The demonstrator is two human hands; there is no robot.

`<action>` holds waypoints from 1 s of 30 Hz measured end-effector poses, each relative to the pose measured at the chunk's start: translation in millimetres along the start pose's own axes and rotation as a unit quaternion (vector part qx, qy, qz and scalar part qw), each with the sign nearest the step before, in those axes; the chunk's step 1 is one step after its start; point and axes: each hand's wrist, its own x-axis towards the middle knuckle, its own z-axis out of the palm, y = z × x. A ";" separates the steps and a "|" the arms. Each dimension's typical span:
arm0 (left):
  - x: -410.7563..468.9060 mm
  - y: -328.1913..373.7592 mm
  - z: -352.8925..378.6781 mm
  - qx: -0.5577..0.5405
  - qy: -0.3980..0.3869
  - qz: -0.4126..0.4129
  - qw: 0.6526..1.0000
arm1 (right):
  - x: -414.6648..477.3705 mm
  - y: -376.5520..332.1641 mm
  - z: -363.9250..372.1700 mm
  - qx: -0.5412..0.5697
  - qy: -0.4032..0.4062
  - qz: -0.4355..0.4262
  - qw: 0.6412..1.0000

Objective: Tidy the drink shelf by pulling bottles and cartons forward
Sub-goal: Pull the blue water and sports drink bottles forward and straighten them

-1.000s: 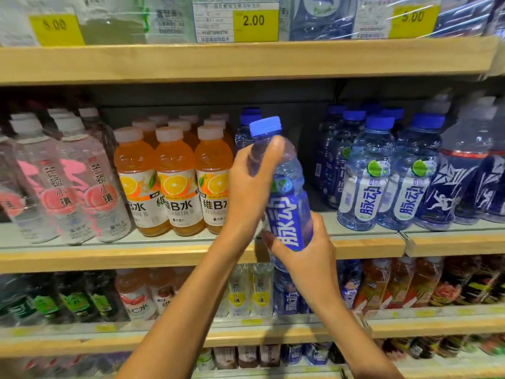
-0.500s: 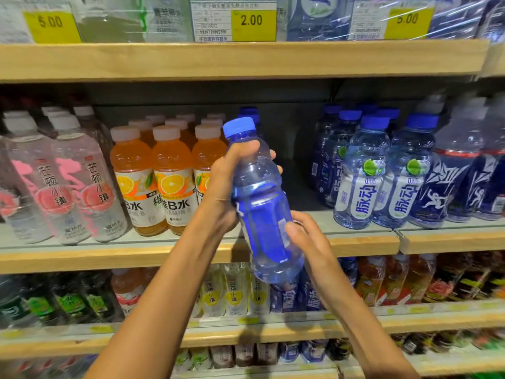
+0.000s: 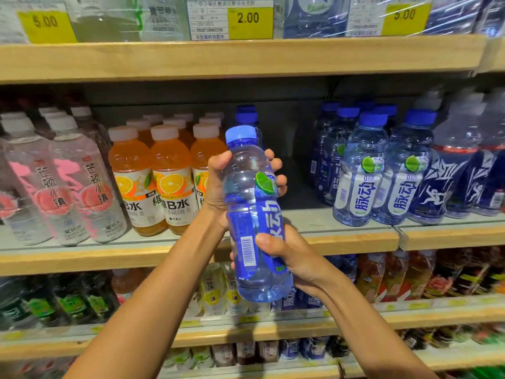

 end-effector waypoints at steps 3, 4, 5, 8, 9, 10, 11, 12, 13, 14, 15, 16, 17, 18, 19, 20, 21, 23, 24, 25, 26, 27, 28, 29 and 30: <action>-1.9 6.7 -5.2 0.091 0.072 -0.005 0.993 | -0.3 2.5 0.7 -0.058 0.060 -0.049 0.995; -3.6 9.0 -5.6 0.114 0.090 -0.008 0.989 | -0.6 1.8 0.9 -0.074 0.074 -0.063 0.992; -5.3 11.5 -5.2 0.143 0.110 -0.011 0.984 | -0.8 1.2 -0.2 -0.093 0.091 -0.078 0.988; -11.7 11.6 -2.5 0.284 0.207 0.014 0.936 | 2.8 1.7 -6.4 -0.148 0.163 -0.117 0.968; -14.3 7.8 -3.1 0.323 0.239 0.037 0.915 | 5.2 2.4 -9.2 -0.168 0.188 -0.120 0.960; -18.6 2.9 -5.1 0.360 0.265 0.066 0.892 | 8.1 3.3 -11.8 -0.183 0.210 -0.120 0.953; -24.9 -2.9 -8.9 0.413 0.289 0.105 0.857 | 11.2 4.4 -15.0 -0.194 0.226 -0.119 0.947; -33.3 -9.3 -15.0 0.493 0.304 0.149 0.802 | 14.8 5.8 -18.3 -0.205 0.240 -0.117 0.942; -43.6 -15.6 -24.2 0.591 0.299 0.189 0.725 | 18.3 7.0 -21.1 -0.214 0.253 -0.113 0.937; -55.0 -21.3 -35.1 0.688 0.277 0.219 0.634 | 21.6 8.7 -23.7 -0.221 0.263 -0.111 0.933; -66.3 -25.7 -46.8 0.770 0.243 0.240 0.539 | 25.1 10.3 -25.4 -0.225 0.271 -0.111 0.929; -76.5 -29.4 -57.8 0.832 0.198 0.256 0.451 | 28.5 12.1 -26.5 -0.227 0.277 -0.114 0.927; -84.8 -32.2 -68.4 0.875 0.148 0.269 0.375 | 32.0 13.8 -27.5 -0.228 0.282 -0.117 0.925; -91.8 -34.6 -77.5 0.903 0.097 0.276 0.314 | 35.5 15.6 -28.4 -0.228 0.286 -0.117 0.923; -97.6 -35.9 -86.9 0.921 0.046 0.277 0.269 | 39.4 17.2 -29.1 -0.229 0.288 -0.116 0.923; -101.8 -36.3 -95.2 0.932 0.001 0.274 0.235 | 43.6 19.1 -29.9 -0.229 0.287 -0.113 0.923; -104.9 -36.0 -102.8 0.939 -0.033 0.269 0.213 | 47.7 21.1 -30.6 -0.228 0.285 -0.111 0.924; -107.8 -32.5 -114.1 0.944 -0.066 0.259 0.192 | 55.8 25.0 -30.8 -0.221 0.276 -0.107 0.929; -107.8 -30.7 -117.5 0.946 -0.073 0.256 0.184 | 59.6 26.9 -30.4 -0.216 0.271 -0.105 0.932; -107.6 -30.2 -120.3 0.949 -0.079 0.252 0.172 | 63.4 28.7 -30.3 -0.213 0.267 -0.102 0.934; -107.6 -30.5 -123.3 0.951 -0.086 0.249 0.162 | 67.4 30.2 -30.4 -0.214 0.264 -0.099 0.935; -108.1 -30.9 -125.0 0.952 -0.090 0.245 0.157 | 71.4 31.2 -30.3 -0.219 0.262 -0.096 0.935; -108.6 -31.6 -126.1 0.953 -0.091 0.244 0.156 | 75.0 31.6 -30.0 -0.225 0.259 -0.094 0.935; -109.0 -32.2 -127.2 0.952 -0.091 0.245 0.156 | 78.3 31.7 -29.6 -0.227 0.255 -0.092 0.935; -109.2 -32.6 -128.0 0.952 -0.089 0.248 0.157 | 81.0 31.9 -29.6 -0.226 0.249 -0.092 0.937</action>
